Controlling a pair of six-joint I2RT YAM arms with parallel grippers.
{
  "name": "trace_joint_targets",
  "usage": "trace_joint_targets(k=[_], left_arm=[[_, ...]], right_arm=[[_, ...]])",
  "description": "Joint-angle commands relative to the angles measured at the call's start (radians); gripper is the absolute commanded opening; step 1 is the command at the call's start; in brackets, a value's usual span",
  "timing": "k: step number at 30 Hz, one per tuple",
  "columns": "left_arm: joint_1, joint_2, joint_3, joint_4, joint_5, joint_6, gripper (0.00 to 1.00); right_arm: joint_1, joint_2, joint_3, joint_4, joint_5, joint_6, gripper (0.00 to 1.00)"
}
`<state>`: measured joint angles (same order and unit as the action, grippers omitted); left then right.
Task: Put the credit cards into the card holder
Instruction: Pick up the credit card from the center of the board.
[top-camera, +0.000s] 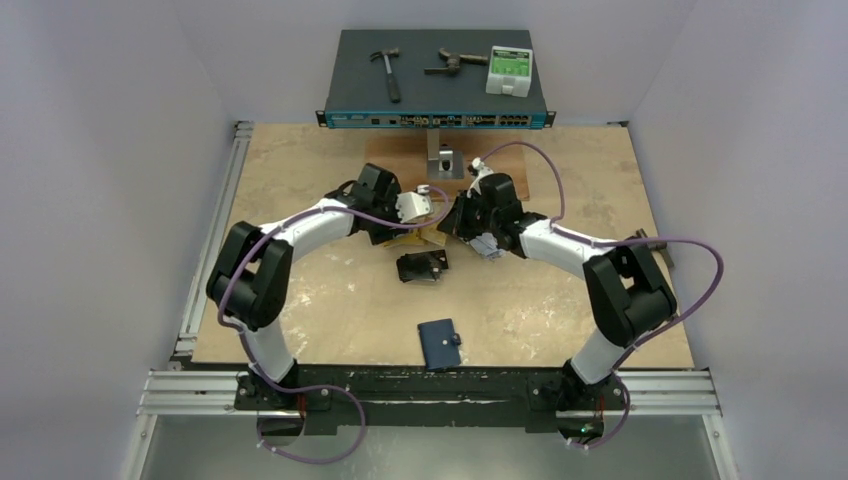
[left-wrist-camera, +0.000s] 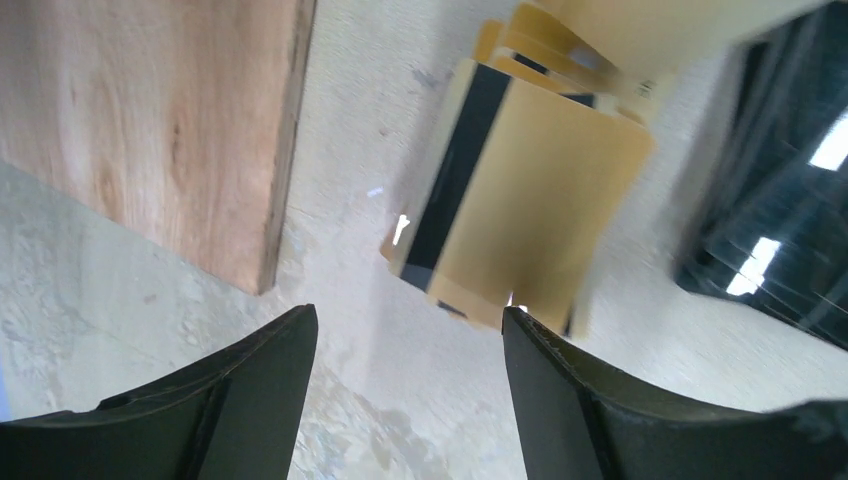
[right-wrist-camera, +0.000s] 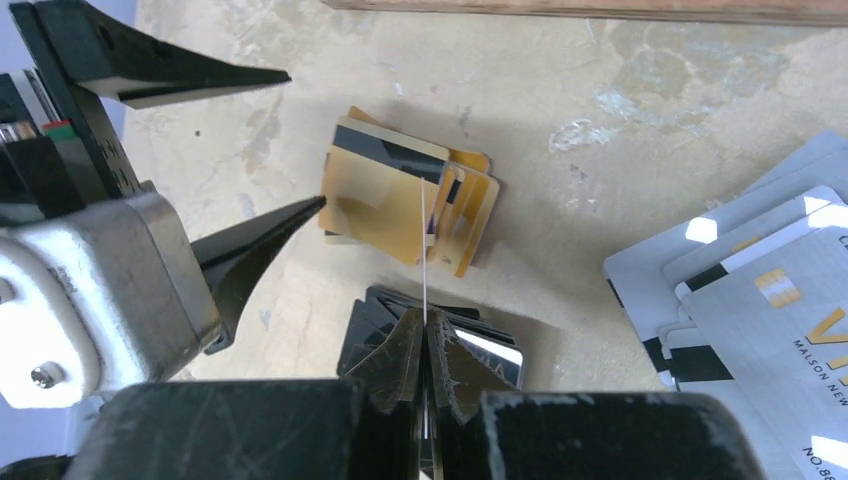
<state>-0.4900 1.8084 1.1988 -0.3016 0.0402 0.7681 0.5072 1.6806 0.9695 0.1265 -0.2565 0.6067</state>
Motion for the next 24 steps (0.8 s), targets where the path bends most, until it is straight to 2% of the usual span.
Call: trace_joint_targets(k=[1,4,8,11,14,20,24], left_arm=[[0.010,-0.142,0.018,-0.155,0.092,-0.057,0.68],[0.020,-0.237,0.020,-0.227,0.170,-0.100,0.69],[0.063,-0.360,0.035,-0.352,0.377,-0.160,0.69],[0.107,-0.453,0.046,-0.424,0.557,-0.192,0.79],[0.114,-0.507,0.091,-0.552,0.646,-0.164,0.80],[0.129,-0.621,0.134,-0.699,0.761,-0.176,0.80],[0.157,-0.690,0.222,-0.901,0.872,-0.061,0.84]], right_arm=[[-0.004,-0.066,0.056,-0.052,-0.066,-0.063,0.00],[-0.004,-0.106,0.047,-0.053,-0.099,-0.074,0.00],[-0.003,-0.144,0.046,-0.052,-0.251,-0.141,0.00],[-0.002,-0.193,0.046,-0.063,-0.357,-0.194,0.00],[0.020,-0.253,0.059,-0.074,-0.471,-0.225,0.00],[0.195,-0.264,0.252,-0.349,-0.409,-0.399,0.00],[0.272,-0.253,0.353,-0.458,-0.395,-0.463,0.00]])
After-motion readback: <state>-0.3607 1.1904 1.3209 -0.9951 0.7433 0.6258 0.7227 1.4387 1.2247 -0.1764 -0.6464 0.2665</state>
